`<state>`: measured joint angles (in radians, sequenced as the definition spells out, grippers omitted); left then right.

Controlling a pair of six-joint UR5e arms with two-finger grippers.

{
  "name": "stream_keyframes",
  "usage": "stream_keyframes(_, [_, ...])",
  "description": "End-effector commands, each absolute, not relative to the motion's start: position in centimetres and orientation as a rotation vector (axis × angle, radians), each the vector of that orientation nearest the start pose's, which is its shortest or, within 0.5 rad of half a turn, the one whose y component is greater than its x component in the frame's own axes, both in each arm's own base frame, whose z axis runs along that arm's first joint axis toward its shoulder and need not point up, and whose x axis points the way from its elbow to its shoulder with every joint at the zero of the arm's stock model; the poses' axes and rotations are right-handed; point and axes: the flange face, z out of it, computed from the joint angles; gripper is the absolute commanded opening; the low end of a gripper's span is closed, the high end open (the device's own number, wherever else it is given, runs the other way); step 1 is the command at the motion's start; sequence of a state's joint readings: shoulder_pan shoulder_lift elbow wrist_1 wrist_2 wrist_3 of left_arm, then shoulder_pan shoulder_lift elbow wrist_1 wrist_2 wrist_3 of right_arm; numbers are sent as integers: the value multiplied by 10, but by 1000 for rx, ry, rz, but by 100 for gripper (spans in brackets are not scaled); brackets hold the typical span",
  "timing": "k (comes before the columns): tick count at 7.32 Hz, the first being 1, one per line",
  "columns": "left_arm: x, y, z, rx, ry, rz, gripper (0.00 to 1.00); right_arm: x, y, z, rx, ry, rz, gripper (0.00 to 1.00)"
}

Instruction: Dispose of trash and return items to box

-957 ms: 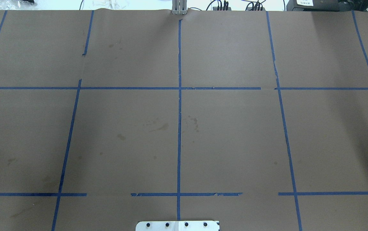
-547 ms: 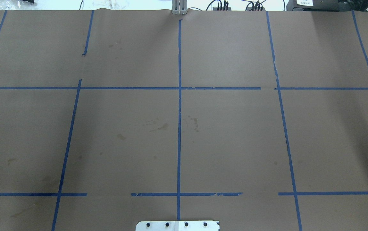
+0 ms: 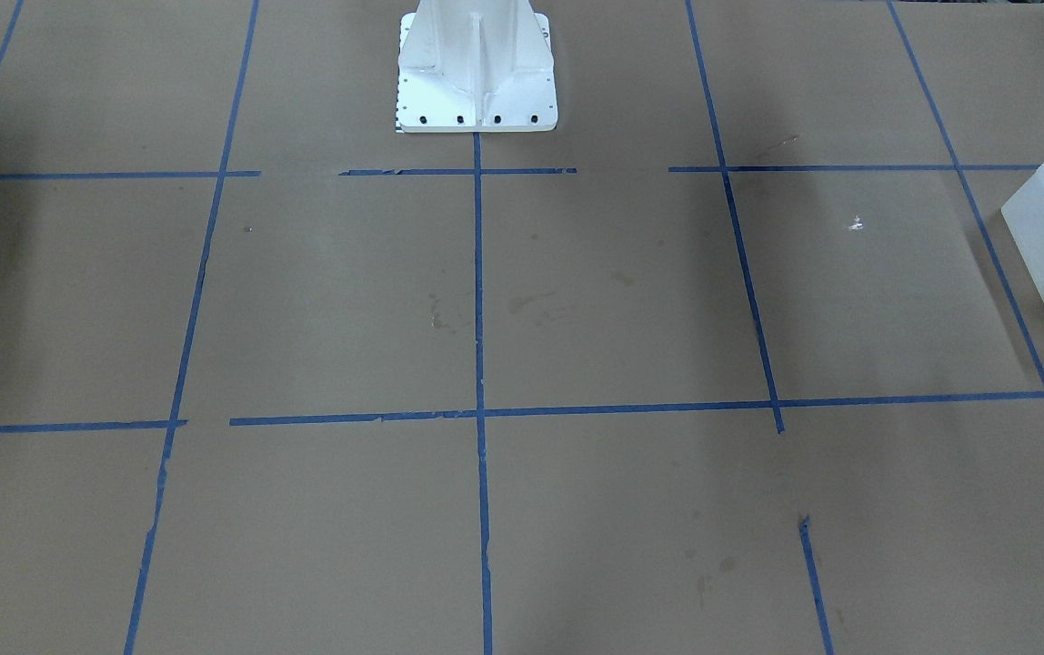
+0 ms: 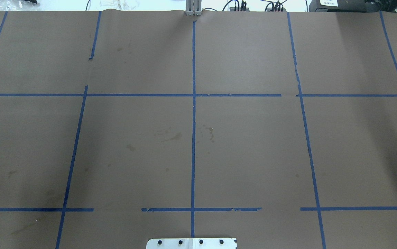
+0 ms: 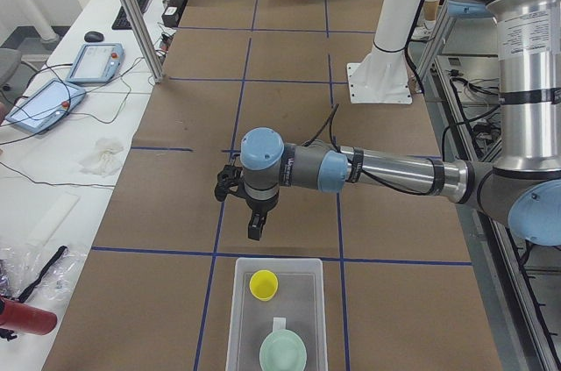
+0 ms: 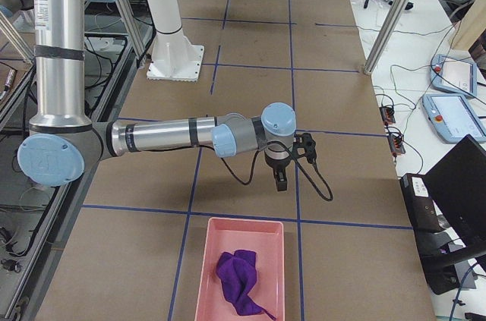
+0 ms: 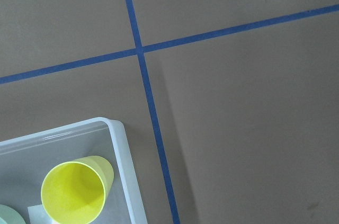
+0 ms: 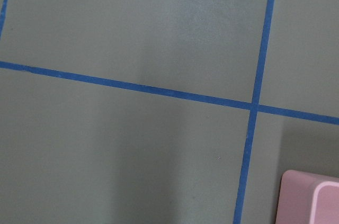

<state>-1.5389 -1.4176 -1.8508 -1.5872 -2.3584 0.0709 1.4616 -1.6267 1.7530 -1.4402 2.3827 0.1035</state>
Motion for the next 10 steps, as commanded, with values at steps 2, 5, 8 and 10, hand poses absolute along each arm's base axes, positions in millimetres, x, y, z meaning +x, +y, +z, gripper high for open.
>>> stream_keyframes(2, [-54,-436,581,172,779,148,100,13,-481,574,148,-825,-84,100])
stream_keyframes(5, [-54,-440,580,178,777,153,100,14,-479,581,138,-803,-71,100])
stream_keyframes(8, [-54,-440,589,163,779,150,100,14,-478,584,138,-805,-75,100])
stream_keyframes(10, [-54,-441,587,166,780,151,100,13,-478,581,141,-816,-76,100])
